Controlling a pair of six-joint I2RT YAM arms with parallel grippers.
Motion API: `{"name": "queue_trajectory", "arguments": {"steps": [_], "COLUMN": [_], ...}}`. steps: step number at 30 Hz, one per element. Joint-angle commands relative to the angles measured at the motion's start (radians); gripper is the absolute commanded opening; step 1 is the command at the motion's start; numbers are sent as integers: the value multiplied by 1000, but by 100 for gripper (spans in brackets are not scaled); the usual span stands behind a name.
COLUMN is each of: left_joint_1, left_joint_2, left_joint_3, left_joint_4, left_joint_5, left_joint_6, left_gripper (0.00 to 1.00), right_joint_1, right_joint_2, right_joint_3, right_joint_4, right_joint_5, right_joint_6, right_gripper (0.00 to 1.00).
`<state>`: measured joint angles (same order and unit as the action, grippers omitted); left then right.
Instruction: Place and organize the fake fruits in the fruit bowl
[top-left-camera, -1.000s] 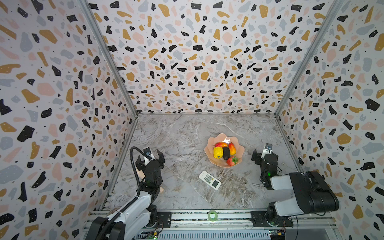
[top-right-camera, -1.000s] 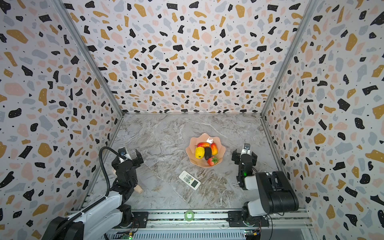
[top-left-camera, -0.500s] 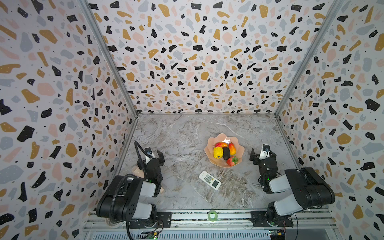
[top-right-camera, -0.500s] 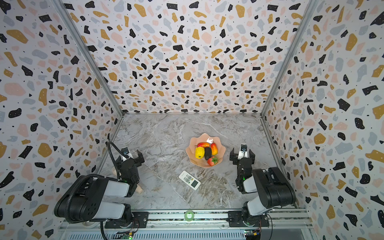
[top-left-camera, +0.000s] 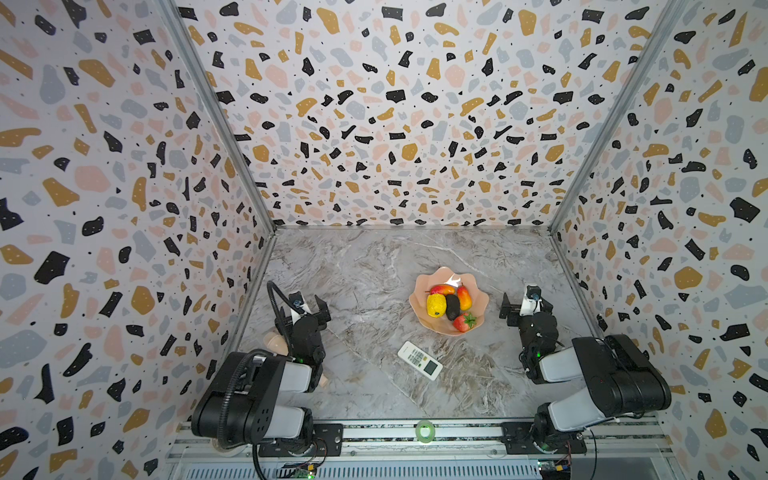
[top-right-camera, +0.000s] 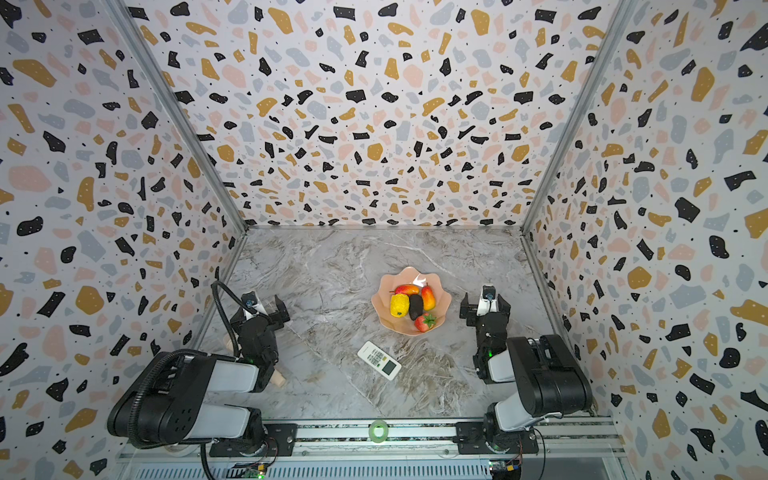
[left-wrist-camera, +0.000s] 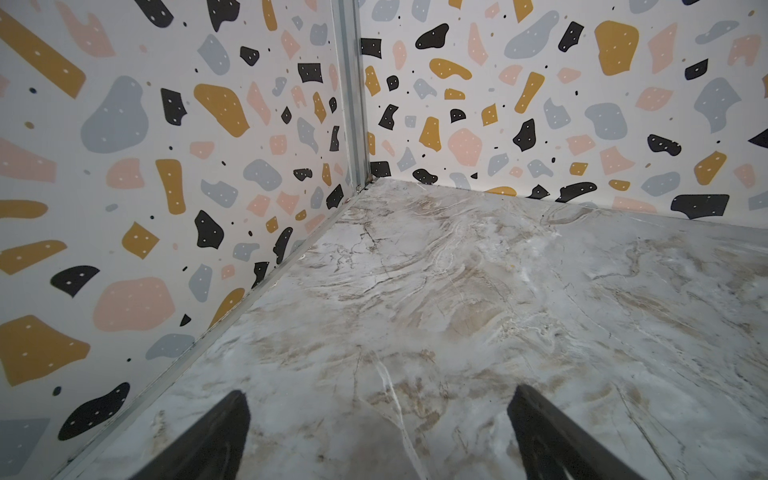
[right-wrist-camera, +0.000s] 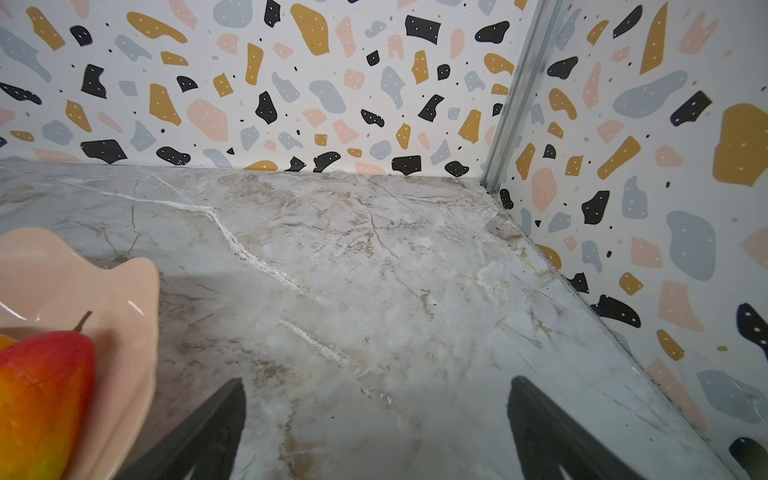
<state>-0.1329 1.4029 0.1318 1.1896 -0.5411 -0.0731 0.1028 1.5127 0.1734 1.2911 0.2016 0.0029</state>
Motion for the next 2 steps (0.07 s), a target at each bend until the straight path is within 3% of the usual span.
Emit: {"name": "queue_trajectory", "arguments": {"steps": [1,2], "left_joint_1": [3,2], "left_joint_2": [-11,-12], "left_joint_3": [16,15], "left_joint_4": [33,33], "left_joint_5": [-2,-3], "left_joint_6": [3,4], "left_gripper": [100,100], "right_joint_1": [-2,-2], "right_joint_2": [-16,-21], "right_joint_3": [18,17], "right_joint_4": [-1,-8], "right_joint_5": [-10,-11], "right_joint_6": [11,11], "right_gripper": [99,99]}}
